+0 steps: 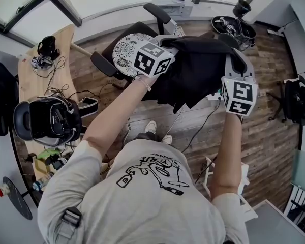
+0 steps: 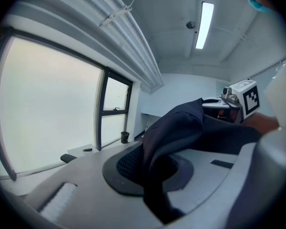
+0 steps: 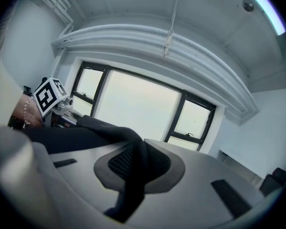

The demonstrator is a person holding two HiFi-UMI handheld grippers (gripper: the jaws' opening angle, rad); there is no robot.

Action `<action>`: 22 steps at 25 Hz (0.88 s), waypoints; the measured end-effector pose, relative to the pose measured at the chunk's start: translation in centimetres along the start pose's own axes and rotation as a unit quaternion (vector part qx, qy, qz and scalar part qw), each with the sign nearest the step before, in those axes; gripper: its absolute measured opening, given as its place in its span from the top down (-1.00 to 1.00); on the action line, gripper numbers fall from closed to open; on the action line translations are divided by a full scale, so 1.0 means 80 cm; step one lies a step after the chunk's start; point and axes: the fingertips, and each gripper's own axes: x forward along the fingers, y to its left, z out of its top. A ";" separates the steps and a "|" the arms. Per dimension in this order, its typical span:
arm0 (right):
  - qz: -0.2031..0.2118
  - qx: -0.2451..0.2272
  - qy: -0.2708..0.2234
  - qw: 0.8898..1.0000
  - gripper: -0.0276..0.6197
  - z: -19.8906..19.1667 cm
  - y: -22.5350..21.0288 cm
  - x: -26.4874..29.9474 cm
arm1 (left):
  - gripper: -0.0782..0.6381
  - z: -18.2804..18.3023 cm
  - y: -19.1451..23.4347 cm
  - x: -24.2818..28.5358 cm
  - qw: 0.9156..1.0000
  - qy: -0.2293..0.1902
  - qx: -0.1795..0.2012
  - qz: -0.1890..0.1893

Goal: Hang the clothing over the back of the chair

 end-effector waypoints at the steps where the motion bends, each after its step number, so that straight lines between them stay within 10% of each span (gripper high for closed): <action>1: 0.004 -0.002 0.003 1.000 0.89 -0.002 0.001 0.001 | 0.71 -0.006 -0.002 0.003 1.000 0.007 -0.001 -0.006; 10: 0.037 0.039 0.007 0.999 0.57 -0.010 0.001 -0.001 | 0.10 -0.047 -0.014 0.010 0.996 0.068 -0.012 -0.054; 22: 0.053 0.068 0.014 0.996 0.36 -0.019 0.000 -0.017 | 0.03 -0.061 -0.013 -0.022 0.993 0.081 -0.041 -0.080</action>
